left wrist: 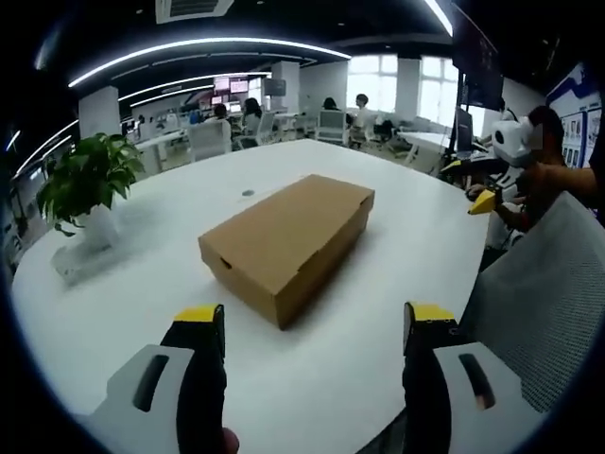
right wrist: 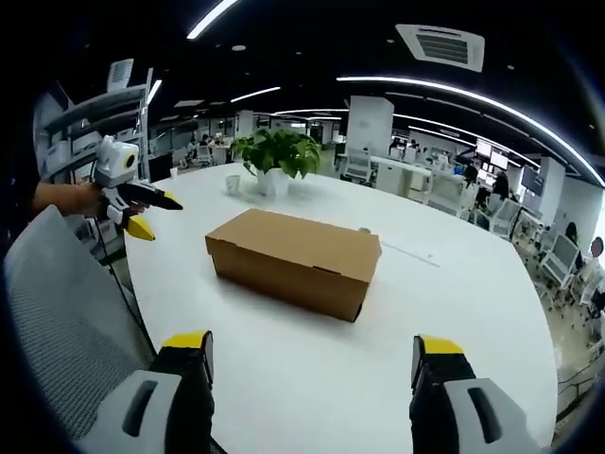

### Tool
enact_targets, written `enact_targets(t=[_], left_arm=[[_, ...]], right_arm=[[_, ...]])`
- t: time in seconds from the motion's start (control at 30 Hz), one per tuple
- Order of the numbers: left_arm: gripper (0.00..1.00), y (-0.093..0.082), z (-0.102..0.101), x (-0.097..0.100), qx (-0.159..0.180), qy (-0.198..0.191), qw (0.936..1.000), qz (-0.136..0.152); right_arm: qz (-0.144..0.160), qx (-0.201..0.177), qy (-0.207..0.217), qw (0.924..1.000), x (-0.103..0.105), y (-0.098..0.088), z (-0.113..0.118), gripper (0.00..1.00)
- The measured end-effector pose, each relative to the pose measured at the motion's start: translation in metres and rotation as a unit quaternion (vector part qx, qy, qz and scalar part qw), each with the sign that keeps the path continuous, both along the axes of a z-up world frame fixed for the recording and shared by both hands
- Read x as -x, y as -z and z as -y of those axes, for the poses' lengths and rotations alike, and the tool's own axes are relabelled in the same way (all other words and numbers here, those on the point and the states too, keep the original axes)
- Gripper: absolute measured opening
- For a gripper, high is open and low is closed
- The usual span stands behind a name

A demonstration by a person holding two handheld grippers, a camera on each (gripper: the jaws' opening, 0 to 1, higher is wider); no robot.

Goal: Operate the shoe box by opening the lid, removing the specified soft item, and placing it in the target area until the item is outside and the box remains undamaged.

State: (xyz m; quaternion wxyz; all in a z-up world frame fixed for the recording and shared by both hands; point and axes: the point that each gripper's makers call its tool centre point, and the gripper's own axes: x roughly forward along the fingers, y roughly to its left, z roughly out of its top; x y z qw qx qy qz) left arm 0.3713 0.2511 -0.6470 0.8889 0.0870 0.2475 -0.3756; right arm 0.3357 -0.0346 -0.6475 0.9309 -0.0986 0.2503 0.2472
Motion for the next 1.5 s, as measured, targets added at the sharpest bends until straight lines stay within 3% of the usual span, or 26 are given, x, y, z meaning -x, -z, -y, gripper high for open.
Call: enact_targets(t=[0.63,0.97,1.2,1.5], left_arm=[[0.67,0.025,0.008,-0.027,-0.007,-0.005,0.9999,0.008],[0.64,0.033,0.012,-0.035,-0.006,-0.009,0.9999,0.004],[0.62,0.040,0.013,-0.033,-0.011,-0.007,0.9999,-0.002],[0.57,0.049,0.016,-0.044,-0.015,-0.006,0.9998,-0.007]], right_arm=[[0.031,0.022,-0.036,0.9986,-0.050,0.015,-0.004,0.74],[0.023,0.022,-0.045,0.9985,-0.071,0.033,-0.006,0.68],[0.031,0.031,-0.061,0.9971,-0.084,0.036,-0.010,0.60],[0.026,0.023,-0.064,0.9974,-0.102,0.040,-0.014,0.60]])
